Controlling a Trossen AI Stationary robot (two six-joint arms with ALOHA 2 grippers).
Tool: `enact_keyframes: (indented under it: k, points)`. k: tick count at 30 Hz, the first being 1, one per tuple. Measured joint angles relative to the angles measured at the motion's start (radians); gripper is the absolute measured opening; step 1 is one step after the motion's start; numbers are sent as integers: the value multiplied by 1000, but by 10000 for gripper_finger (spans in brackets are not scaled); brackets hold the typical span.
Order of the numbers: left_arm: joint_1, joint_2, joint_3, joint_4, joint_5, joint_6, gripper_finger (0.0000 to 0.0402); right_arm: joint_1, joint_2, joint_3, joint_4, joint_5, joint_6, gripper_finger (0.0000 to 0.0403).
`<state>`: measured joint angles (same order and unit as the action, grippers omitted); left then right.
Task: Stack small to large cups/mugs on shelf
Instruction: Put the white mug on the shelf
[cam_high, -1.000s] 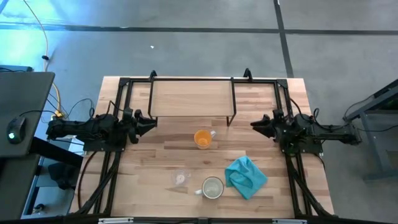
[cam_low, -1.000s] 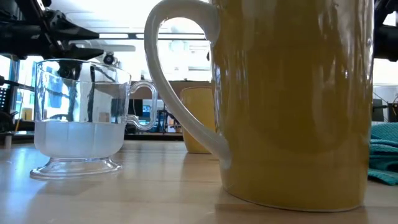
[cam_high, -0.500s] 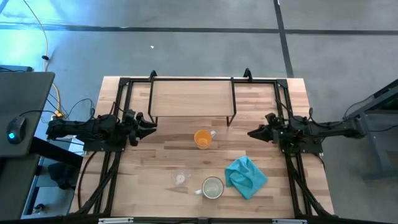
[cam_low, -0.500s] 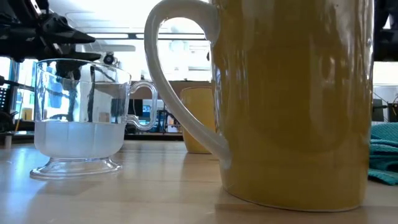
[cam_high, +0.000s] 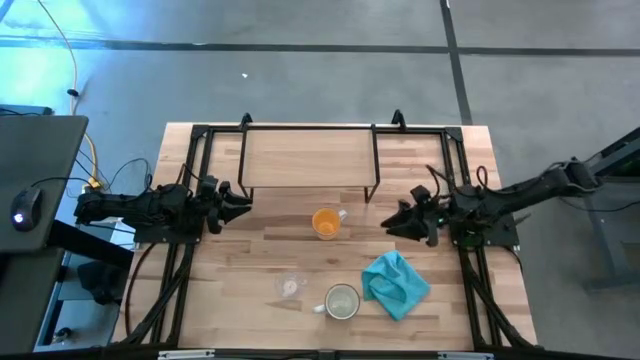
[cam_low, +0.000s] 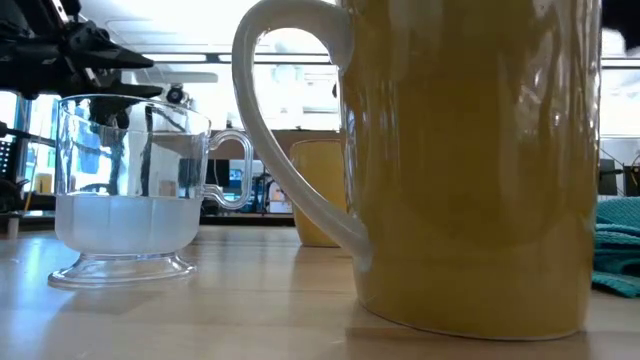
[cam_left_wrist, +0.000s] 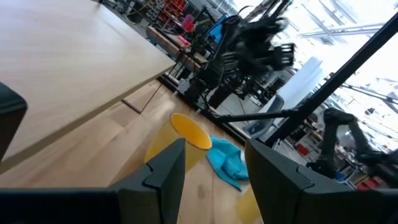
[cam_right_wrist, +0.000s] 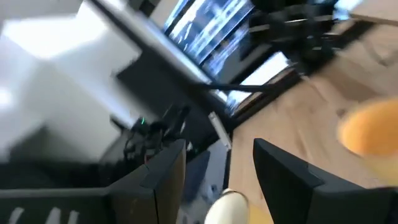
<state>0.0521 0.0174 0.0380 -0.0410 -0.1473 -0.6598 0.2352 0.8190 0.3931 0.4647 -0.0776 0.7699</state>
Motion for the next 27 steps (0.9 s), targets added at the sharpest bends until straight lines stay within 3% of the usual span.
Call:
enact_keyframes:
  k: [3, 8, 14, 22, 27]
  points:
    - [0, 0, 0, 0, 0, -1, 154, 5, 120, 167, -140, -47, -120, 181]
    - [0, 0, 0, 1, 0, -4, 154, 3, 294, 451, -581, -43, -375, 181]
    - [0, 0, 0, 1, 22, -10, 154, 6, 510, 707, -1027, -28, -367, 181]
    - [0, 0, 0, -6, 67, -10, 154, 68, 721, 872, -1121, -55, -346, 181]
    - [0, 0, 0, -8, 77, -4, 154, 87, 769, 919, -1118, -58, -316, 181]
